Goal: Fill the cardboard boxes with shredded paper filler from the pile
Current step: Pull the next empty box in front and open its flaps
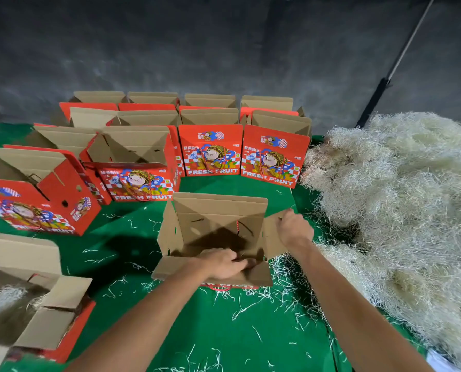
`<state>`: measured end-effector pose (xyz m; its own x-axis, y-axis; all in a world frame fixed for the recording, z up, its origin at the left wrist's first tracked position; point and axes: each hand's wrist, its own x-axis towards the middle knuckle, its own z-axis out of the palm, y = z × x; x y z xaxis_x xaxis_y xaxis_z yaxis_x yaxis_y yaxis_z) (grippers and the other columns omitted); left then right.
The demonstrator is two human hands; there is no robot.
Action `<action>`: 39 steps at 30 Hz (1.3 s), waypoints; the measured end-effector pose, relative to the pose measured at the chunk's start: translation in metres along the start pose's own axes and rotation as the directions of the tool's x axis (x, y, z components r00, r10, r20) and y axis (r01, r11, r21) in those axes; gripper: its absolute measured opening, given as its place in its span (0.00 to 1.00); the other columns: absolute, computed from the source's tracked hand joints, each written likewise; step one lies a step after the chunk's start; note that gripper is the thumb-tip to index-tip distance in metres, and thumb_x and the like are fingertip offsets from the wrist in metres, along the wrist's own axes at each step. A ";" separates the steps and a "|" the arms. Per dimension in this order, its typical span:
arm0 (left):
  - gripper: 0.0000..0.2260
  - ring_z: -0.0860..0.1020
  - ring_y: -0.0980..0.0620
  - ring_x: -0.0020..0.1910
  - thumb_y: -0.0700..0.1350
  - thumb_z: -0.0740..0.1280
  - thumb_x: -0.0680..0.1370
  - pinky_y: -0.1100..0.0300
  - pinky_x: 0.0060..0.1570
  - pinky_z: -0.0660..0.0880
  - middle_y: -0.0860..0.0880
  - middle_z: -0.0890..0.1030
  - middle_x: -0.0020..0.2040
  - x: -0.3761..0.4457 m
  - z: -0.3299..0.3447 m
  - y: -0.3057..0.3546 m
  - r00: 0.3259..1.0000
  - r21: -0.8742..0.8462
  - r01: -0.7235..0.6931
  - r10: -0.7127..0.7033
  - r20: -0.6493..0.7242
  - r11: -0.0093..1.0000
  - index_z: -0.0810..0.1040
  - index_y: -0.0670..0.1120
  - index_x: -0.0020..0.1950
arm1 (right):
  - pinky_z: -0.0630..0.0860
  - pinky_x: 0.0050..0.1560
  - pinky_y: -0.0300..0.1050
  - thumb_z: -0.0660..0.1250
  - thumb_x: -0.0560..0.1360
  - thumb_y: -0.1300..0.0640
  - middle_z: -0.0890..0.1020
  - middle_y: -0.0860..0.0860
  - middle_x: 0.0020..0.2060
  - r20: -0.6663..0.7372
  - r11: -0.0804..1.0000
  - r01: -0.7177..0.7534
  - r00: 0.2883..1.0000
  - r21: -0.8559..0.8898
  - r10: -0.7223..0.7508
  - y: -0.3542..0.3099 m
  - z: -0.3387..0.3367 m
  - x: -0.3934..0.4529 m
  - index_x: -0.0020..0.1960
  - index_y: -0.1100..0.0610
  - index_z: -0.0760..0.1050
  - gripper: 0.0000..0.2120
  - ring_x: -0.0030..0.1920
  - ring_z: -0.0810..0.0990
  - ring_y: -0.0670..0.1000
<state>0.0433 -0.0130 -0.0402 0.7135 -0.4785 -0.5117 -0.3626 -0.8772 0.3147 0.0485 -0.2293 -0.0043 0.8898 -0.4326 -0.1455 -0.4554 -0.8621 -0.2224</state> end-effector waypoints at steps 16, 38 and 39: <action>0.30 0.81 0.48 0.35 0.59 0.44 0.84 0.56 0.38 0.67 0.50 0.83 0.37 -0.004 0.035 0.006 0.819 0.272 0.046 0.119 -0.561 0.961 0.80 0.49 0.39 | 0.46 0.76 0.65 0.45 0.80 0.34 0.45 0.66 0.78 0.126 0.998 0.017 0.992 -0.058 -0.010 -0.012 0.074 -0.009 0.78 0.69 0.38 0.45 0.79 0.47 0.65; 0.16 0.83 0.44 0.46 0.56 0.55 0.78 0.55 0.46 0.76 0.47 0.84 0.48 0.000 0.042 0.031 0.836 0.059 0.030 0.008 -0.548 0.998 0.78 0.49 0.48 | 0.79 0.54 0.52 0.58 0.82 0.53 0.82 0.59 0.49 0.434 0.860 -0.142 0.895 0.489 -0.099 -0.008 0.064 -0.031 0.52 0.63 0.77 0.15 0.51 0.82 0.56; 0.12 0.83 0.46 0.46 0.55 0.57 0.78 0.55 0.46 0.76 0.49 0.84 0.47 0.000 0.039 0.036 0.818 0.051 0.007 0.024 -0.575 0.999 0.76 0.50 0.48 | 0.78 0.57 0.54 0.56 0.83 0.48 0.82 0.60 0.50 0.405 0.877 -0.107 0.908 0.469 -0.106 -0.007 0.063 -0.033 0.53 0.64 0.77 0.20 0.52 0.82 0.58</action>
<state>0.0074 -0.0461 -0.0600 0.9196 -0.3899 0.0482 -0.3878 -0.8813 0.2701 0.0200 -0.1922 -0.0588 0.8445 -0.1942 -0.4992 -0.5080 -0.5856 -0.6317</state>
